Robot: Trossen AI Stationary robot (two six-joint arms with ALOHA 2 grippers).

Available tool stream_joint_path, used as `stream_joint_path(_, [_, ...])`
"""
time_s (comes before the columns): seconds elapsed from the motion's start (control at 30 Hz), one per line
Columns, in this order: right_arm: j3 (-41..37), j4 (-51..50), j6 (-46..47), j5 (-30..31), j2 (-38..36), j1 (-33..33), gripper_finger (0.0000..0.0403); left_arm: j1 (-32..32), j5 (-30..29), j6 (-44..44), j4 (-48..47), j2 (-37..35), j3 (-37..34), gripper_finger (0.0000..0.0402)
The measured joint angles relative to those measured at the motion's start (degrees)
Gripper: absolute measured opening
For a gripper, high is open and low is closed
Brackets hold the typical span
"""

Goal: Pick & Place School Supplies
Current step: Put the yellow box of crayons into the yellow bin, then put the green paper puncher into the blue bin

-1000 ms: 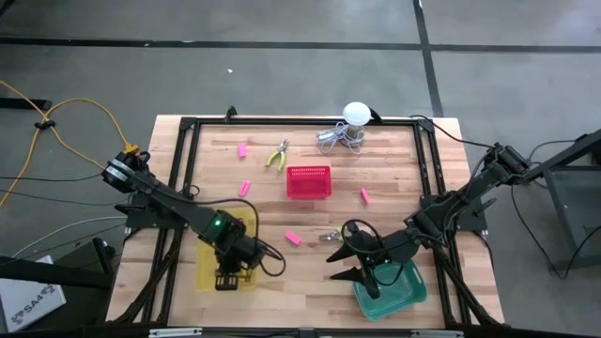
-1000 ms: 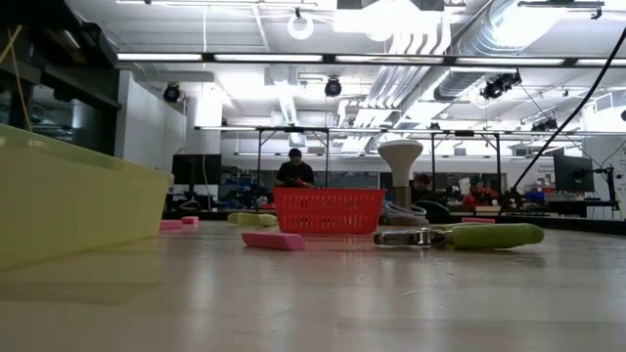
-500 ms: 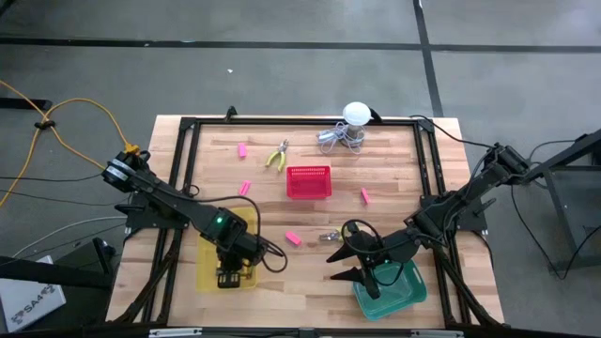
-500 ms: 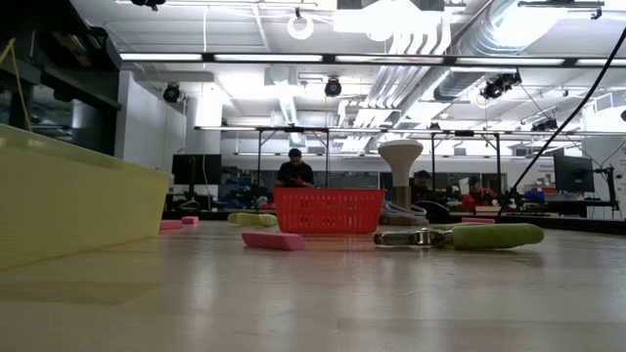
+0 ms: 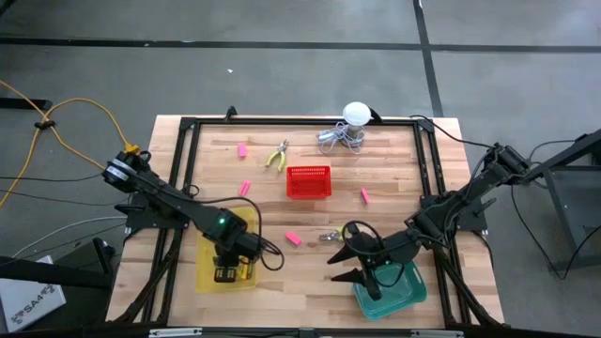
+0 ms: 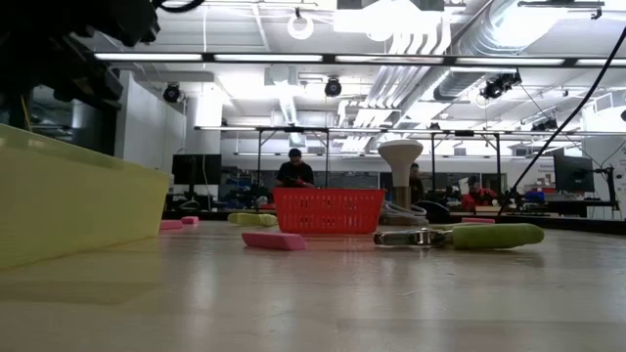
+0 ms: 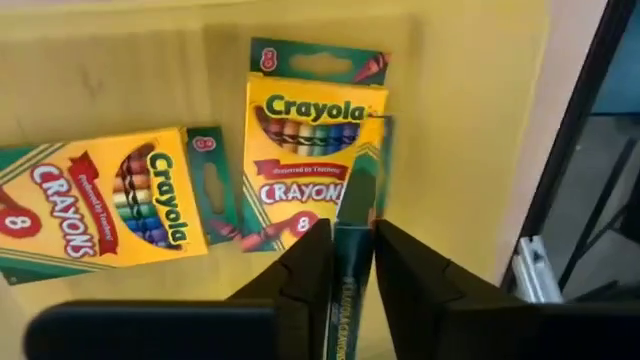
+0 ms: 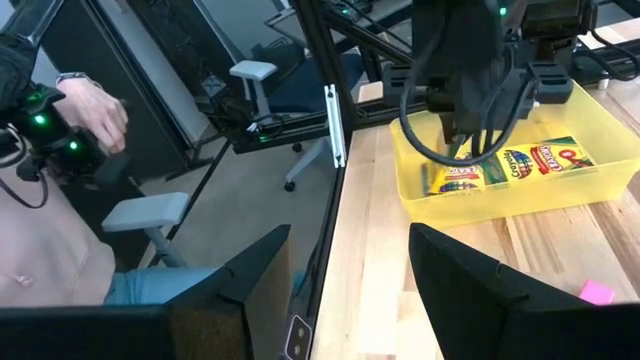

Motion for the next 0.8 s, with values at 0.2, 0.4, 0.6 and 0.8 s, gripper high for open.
stream_joint_path(0.2, [0.0,0.0,0.0,0.0,0.0,0.0,0.0191,0.2,-2.7,1.8,0.1,-0.1,-1.1,0.0099])
stream_joint_path(0.4, [0.0,0.0,0.0,0.0,0.0,0.0,0.0191,0.2,-3.5,2.7,0.0,-0.1,-1.1,0.0105])
stream_joint_path(0.6, [0.0,0.0,0.3,0.1,0.0,0.0,0.0191,0.2,-3.5,3.6,0.0,-0.1,-1.1,0.0105])
stream_joint_path(0.8, [0.0,0.0,0.5,0.1,0.0,0.0,0.0191,1.6,-3.7,3.5,0.0,-0.1,-1.1,0.0105])
